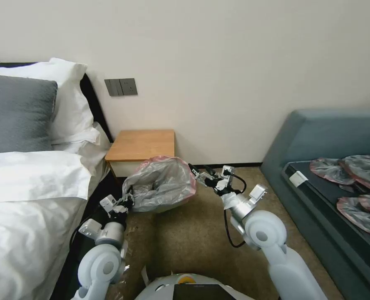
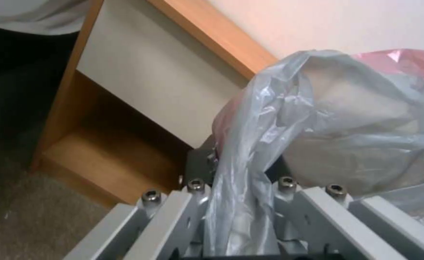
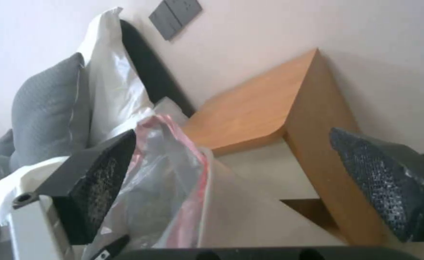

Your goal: Pick up the garbage bag from the table and place it over the trash can.

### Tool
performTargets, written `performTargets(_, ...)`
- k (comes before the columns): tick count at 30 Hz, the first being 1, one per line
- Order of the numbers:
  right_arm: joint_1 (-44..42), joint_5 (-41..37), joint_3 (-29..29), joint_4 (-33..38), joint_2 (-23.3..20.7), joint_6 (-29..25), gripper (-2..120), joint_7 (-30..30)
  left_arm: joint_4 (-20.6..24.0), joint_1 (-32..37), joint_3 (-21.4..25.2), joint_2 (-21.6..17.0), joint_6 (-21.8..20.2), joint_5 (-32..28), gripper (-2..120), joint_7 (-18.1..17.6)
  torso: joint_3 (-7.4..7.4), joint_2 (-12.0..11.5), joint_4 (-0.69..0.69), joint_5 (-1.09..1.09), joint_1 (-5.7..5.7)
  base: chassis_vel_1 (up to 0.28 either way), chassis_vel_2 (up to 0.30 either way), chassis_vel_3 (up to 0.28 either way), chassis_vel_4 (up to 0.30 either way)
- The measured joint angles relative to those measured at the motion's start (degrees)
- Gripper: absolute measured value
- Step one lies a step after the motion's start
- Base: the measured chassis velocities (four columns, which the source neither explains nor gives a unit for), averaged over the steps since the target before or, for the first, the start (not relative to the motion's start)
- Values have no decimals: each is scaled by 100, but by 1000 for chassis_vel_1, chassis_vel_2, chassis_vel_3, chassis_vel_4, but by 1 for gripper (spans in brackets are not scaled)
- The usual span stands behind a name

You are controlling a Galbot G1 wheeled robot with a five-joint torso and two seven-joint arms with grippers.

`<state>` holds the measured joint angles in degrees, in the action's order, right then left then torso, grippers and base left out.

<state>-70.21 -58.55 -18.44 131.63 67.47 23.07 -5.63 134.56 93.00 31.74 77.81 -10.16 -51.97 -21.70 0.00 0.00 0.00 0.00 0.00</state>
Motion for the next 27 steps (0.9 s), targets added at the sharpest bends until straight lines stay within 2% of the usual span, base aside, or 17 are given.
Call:
performTargets(21,110,-15,61,-299,346,20,99,78,24,-84,-29,8,-113,-319,9,-85,0,0,1,1,0,0,0,0,0)
performTargets(24,152,-2,99,-361,409,21,89,101,24,-106,-30,10,-128,-362,9,-92,0,0,0,0,0,0,0,0,0)
performTargets(25,152,-2,99,-361,409,21,89,101,24,-106,-30,10,-128,-362,9,-92,0,0,0,0,0,0,0,0,0)
performTargets(27,190,23,109,-422,462,19,77,122,24,-119,-32,14,-142,-399,9,-99,0,0,1,0,0,0,0,0,0)
